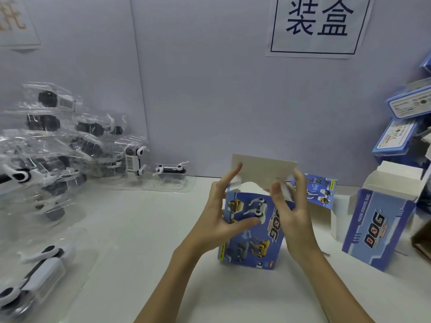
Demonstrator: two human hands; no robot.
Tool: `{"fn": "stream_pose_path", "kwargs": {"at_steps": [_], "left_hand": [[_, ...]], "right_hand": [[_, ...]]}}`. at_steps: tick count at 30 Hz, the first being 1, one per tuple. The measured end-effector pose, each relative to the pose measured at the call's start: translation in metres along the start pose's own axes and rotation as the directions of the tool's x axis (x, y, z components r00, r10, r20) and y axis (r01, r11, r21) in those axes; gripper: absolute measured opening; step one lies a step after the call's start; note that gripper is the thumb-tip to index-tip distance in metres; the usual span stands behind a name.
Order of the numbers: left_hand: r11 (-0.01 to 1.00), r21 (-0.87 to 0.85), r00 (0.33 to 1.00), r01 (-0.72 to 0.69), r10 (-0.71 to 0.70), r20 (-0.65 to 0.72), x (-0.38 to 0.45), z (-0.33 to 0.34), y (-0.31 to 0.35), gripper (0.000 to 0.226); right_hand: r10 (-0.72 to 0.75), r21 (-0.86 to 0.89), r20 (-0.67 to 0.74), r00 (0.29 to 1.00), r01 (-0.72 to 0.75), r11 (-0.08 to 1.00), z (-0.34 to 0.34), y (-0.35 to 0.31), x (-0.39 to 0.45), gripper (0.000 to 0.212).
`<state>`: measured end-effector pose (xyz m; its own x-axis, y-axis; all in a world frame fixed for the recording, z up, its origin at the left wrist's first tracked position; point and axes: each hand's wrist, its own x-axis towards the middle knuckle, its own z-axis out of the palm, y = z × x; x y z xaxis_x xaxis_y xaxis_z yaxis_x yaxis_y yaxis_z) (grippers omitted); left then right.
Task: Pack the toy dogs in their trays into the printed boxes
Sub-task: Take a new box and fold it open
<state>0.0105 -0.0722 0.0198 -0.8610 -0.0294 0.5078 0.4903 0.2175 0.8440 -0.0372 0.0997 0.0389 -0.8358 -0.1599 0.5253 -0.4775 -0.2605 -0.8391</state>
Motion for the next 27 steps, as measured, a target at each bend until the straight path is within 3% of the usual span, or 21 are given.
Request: {"fn": "stream_pose_path", "kwargs": {"at_steps": [2, 3, 6, 9, 13, 15, 18, 20, 22, 25, 27], "left_hand": [[1.000, 0.003, 0.999, -0.026, 0.026, 0.021, 0.001, 0.001, 0.001, 0.093], [0.999, 0.011, 0.999, -0.042, 0.042, 0.014, 0.001, 0.000, 0.001, 0.089], [0.994, 0.072, 0.996, -0.083, 0.085, -0.022, 0.000, -0.002, 0.002, 0.076], [0.984, 0.148, 0.992, -0.103, 0.111, -0.052, -0.001, -0.004, 0.003, 0.085], [0.973, 0.201, 0.984, -0.116, 0.140, -0.111, 0.002, 0.002, -0.001, 0.109], [0.972, 0.195, 0.980, -0.130, 0.156, -0.127, 0.003, 0.005, -0.002, 0.112], [0.975, 0.172, 0.980, -0.139, 0.160, -0.116, 0.002, 0.005, -0.003, 0.108], [0.969, 0.188, 0.976, -0.162, 0.186, -0.117, 0.001, 0.005, -0.003, 0.104], [0.959, 0.228, 0.962, -0.170, 0.212, -0.174, 0.002, 0.007, -0.002, 0.101], [0.942, 0.277, 0.920, -0.192, 0.271, -0.282, 0.005, 0.004, -0.005, 0.099], [0.968, 0.206, 0.928, -0.140, 0.201, -0.313, 0.007, -0.001, -0.006, 0.101]], "right_hand": [[0.177, 0.100, -0.030, 0.984, -0.173, 0.980, 0.000, -0.001, 0.003, 0.080], [0.178, 0.101, -0.027, 0.984, -0.174, 0.980, -0.002, 0.000, 0.004, 0.084], [0.092, 0.070, 0.006, 0.996, -0.092, 0.993, -0.003, 0.004, 0.002, 0.063], [0.005, 0.004, -0.022, 1.000, -0.005, 1.000, -0.002, 0.006, 0.001, 0.053], [-0.114, -0.106, -0.255, 0.960, 0.089, 0.990, -0.002, 0.006, 0.002, 0.040], [-0.120, -0.131, -0.306, 0.944, 0.083, 0.988, -0.004, 0.006, 0.002, 0.032], [-0.016, -0.064, -0.341, 0.940, -0.007, 0.998, -0.012, 0.007, 0.008, 0.019], [0.054, -0.015, -0.323, 0.945, -0.062, 0.998, -0.018, 0.009, 0.014, 0.025], [0.032, -0.057, -0.289, 0.957, -0.051, 0.997, -0.018, 0.010, 0.015, 0.019], [-0.031, -0.147, -0.135, 0.990, 0.011, 0.989, -0.011, 0.017, 0.010, 0.048], [-0.041, -0.246, -0.020, 0.999, 0.035, 0.969, -0.007, 0.024, 0.006, 0.061]]}}
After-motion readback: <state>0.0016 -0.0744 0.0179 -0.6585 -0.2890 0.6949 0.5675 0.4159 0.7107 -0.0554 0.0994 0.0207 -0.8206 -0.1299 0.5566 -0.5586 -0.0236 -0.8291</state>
